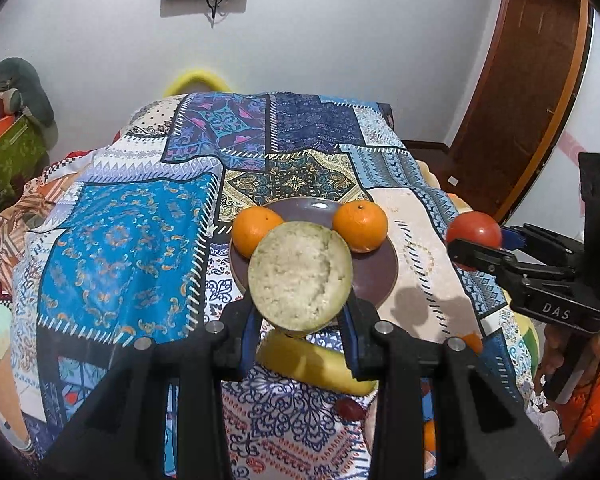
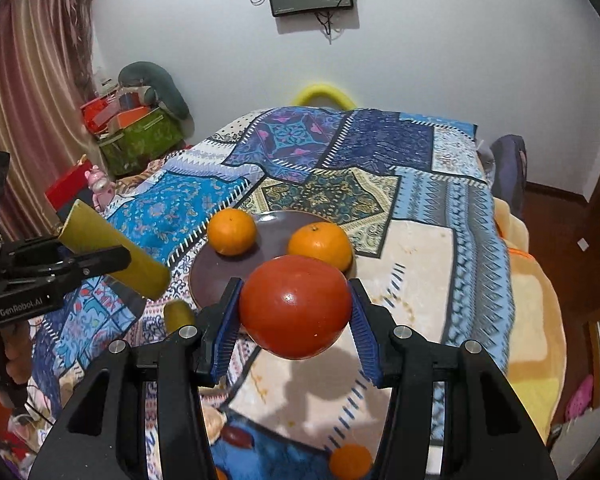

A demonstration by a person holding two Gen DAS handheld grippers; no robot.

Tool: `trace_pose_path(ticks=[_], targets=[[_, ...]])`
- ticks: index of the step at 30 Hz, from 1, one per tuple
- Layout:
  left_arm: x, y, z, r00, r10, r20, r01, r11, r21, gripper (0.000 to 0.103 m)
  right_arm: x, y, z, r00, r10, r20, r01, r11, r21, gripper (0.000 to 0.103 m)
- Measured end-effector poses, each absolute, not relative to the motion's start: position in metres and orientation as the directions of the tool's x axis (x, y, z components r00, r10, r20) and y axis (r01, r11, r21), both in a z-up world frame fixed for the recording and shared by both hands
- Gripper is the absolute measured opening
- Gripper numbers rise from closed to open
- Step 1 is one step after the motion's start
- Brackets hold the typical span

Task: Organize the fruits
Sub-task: 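Place the tomato on the plate with the right tool while the left tool sets the corn there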

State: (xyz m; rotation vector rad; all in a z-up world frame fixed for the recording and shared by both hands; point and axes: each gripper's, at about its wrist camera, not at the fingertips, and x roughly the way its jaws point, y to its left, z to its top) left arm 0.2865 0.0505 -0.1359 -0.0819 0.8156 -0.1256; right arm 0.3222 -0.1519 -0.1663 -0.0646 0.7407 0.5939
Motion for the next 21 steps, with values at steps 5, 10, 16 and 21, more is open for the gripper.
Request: trace_pose_path(ticks=[5, 10, 16, 21], targets=[[0.301, 0.050, -0.146, 0.663, -0.141, -0.735, 0.089, 0.990, -0.110, 0.035, 0.336, -0.134, -0.175, 0.562, 0.492, -0.665, -0.552, 0.822, 0.142, 0.048], [0.319, 0.048, -0.158, 0.643, -0.156, -0.749, 0.105, 0.988, -0.116, 0.035, 0.346, -0.122, -0.184, 0.544, 0.494, -0.678, -0.567, 0.812, 0.138, 0.048], [0.340, 0.047, -0.174, 0.607, -0.189, -0.772, 0.116, 0.982, -0.149, 0.035, 0.356, -0.113, -0.195, 0.527, 0.493, -0.692, -0.577, 0.806, 0.134, 0.048], [0.354, 0.042, -0.184, 0.595, -0.199, -0.778, 0.125, 0.980, -0.155, 0.035, 0.362, -0.112, -0.207, 0.505, 0.490, -0.710, -0.573, 0.806, 0.148, 0.048]])
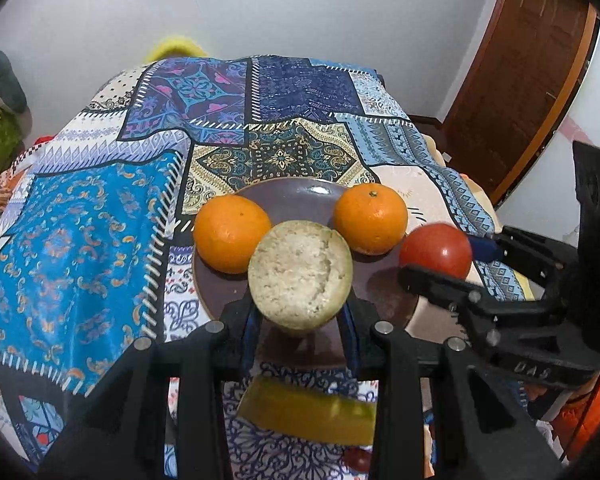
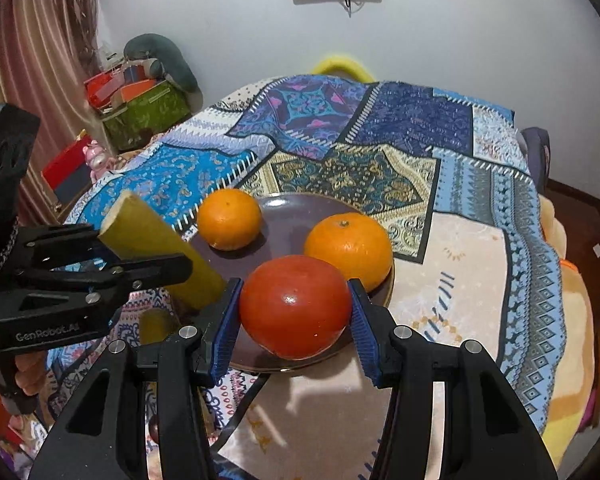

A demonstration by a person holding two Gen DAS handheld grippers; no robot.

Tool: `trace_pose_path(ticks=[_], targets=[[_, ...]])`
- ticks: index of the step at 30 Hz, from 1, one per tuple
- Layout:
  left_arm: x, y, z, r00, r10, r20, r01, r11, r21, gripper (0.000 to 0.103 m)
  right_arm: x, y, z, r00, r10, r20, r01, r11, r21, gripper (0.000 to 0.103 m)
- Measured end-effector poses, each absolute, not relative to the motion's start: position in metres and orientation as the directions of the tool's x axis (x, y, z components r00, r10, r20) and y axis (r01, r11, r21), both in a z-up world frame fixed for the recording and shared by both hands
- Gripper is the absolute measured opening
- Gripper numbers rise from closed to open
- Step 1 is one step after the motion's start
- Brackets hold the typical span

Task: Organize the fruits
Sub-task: 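Place the tomato on the plate with the right tool while the left tool sets the corn there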

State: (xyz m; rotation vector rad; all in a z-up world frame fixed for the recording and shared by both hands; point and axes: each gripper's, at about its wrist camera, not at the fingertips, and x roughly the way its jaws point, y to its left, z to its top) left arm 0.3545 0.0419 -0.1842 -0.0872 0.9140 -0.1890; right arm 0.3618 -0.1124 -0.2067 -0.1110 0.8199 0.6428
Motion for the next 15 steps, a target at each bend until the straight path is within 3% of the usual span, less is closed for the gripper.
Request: trace_pose_path(ticks=[15], targets=[[0.393, 0.041, -0.187, 0.594, -0.221, -0.773, 0.107, 0.975, -0.196, 0.035, 0.376, -0.108, -0.230, 0.469, 0.467, -0.749, -0.581, 0.802, 0.137, 0.049]])
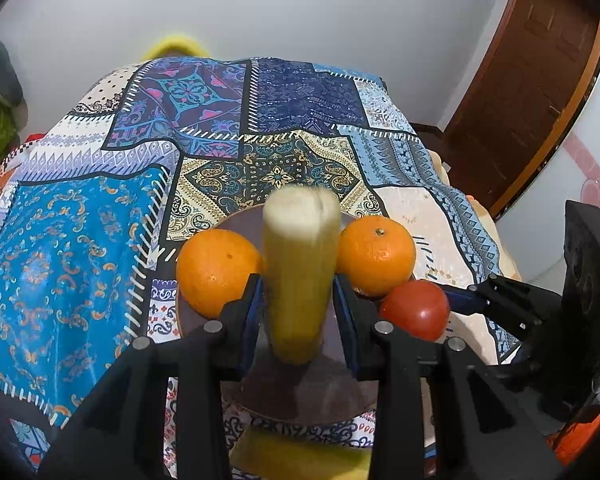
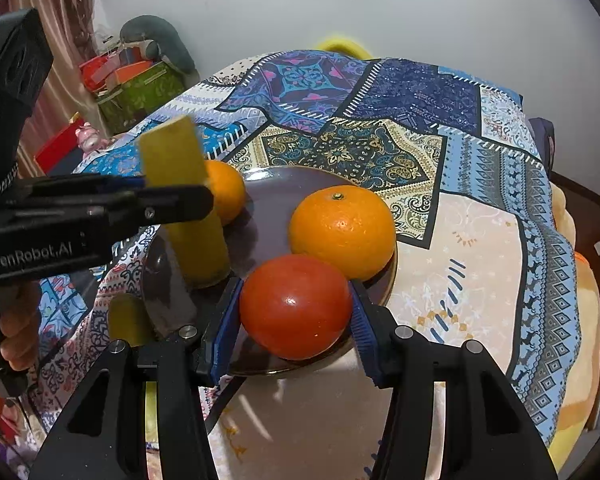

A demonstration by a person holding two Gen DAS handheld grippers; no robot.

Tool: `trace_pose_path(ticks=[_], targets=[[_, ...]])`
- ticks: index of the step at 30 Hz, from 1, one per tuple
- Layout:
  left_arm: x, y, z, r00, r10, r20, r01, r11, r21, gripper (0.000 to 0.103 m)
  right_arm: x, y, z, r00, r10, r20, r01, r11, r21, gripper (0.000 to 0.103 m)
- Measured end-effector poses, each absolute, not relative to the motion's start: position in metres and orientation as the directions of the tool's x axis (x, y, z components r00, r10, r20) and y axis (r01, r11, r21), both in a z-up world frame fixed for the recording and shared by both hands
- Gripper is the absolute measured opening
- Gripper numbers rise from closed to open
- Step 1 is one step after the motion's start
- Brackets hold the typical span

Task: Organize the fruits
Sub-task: 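Place the tomato on the plate with the right tool while the left tool sets the corn there, then grasp a small tangerine from the blue cloth with the right tool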

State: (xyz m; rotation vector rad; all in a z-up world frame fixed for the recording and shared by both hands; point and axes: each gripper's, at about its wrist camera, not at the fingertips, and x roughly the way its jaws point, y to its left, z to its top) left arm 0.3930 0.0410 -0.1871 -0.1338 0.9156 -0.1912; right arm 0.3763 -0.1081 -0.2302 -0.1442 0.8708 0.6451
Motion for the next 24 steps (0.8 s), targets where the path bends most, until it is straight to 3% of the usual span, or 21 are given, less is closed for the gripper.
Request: trace_pose_path(ticks=[10, 13, 16, 24], targets=[[0.380, 0.041, -0.189, 0.594, -0.201, -0.779, 0.107, 0.979, -0.171, 0.035, 0.380, -0.103, -0.236, 0.454, 0.458, -0.764, -0.584, 0.801, 0.134, 0.050], [0.371, 0.044, -0.186, 0.600, -0.193, -0.776, 0.099, 0.981, -0.167, 0.037, 0.378, -0.105, -0.231, 0.475, 0.455, -0.753, -0.569, 0.812, 0.132, 0.068], [0.361, 0.047, -0.182, 0.608, -0.181, -0.773, 0.087, 0.983, -0.162, 0.039, 0.373, -0.109, -0.222, 0.500, 0.457, -0.736, -0.563, 0.817, 0.126, 0.070], [0.322, 0.050, -0.167, 0.618, -0.163, -0.769, 0.077, 0.986, -0.146, 0.061, 0.352, -0.132, -0.196, 0.546, 0.446, -0.710, -0.534, 0.837, 0.115, 0.070]])
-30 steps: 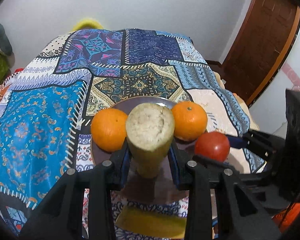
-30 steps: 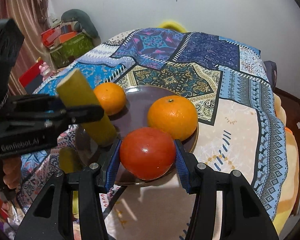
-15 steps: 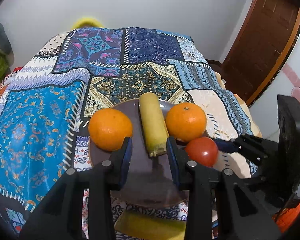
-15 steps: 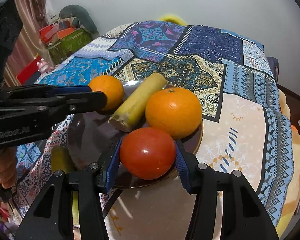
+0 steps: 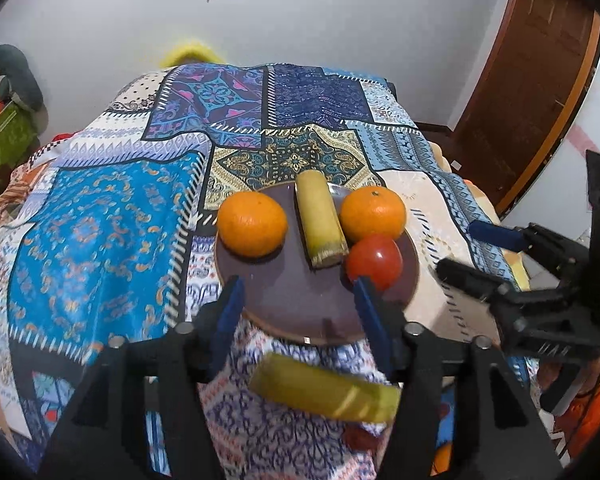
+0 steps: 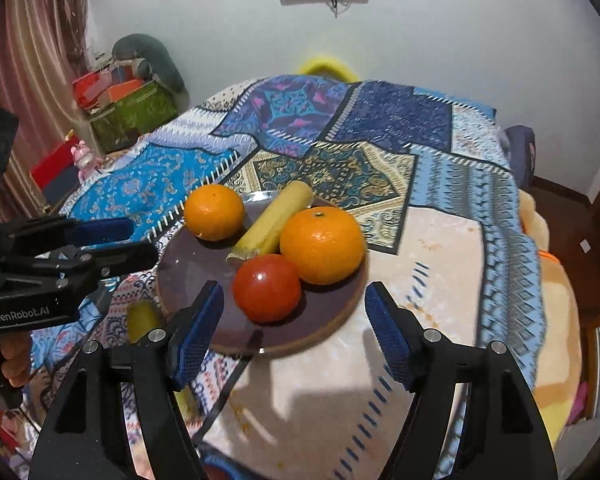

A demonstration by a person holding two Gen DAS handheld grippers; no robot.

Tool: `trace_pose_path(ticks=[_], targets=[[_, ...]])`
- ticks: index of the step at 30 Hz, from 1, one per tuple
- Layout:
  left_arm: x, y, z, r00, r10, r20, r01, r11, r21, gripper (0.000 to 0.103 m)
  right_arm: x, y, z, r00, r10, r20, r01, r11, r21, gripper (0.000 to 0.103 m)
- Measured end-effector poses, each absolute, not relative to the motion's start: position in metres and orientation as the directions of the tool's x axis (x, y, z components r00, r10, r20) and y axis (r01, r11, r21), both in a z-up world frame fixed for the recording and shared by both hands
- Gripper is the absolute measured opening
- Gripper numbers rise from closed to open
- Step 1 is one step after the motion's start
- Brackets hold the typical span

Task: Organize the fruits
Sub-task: 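Grasp a small tangerine from the blue cloth with the right tool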

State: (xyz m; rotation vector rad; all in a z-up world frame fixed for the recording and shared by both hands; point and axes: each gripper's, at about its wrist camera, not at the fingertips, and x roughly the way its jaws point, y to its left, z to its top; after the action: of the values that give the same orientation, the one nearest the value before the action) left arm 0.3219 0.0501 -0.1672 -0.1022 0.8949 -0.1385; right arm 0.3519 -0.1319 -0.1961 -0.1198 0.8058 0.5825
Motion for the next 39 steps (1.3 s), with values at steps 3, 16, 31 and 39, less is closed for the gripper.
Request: trace_pose_path(ticks=[3, 16, 31, 39], targets=[[0.306, 0.045, -0.166, 0.605, -0.164, -0.779, 0.084, 0.986, -0.142, 0.067, 0.340, -0.145, -0.186, 0.562, 0.438, -0.702, -0.516, 0.848, 0.116, 0.070], [0.270, 0.015, -0.202, 0.519, -0.143, -0.843, 0.050, 0.989, -0.137, 0.090, 0.290, -0.204, -0.182, 0.601, 0.371, -0.708, -0.430, 0.897, 0.105, 0.070], [0.268, 0.002, -0.235, 0.489, -0.140, -0.861, 0.021, 0.989, -0.149, 0.071, 0.284, -0.223, -0.244, 0.434, 0.381, -0.816, -0.384, 0.898, 0.214, 0.057], [0.252, 0.036, -0.227, 0.507, -0.122, -0.853, -0.025, 0.987, -0.156, 0.053, 0.279, -0.209, -0.265, 0.385, 0.349, -0.854, -0.426, 0.888, 0.171, 0.032]])
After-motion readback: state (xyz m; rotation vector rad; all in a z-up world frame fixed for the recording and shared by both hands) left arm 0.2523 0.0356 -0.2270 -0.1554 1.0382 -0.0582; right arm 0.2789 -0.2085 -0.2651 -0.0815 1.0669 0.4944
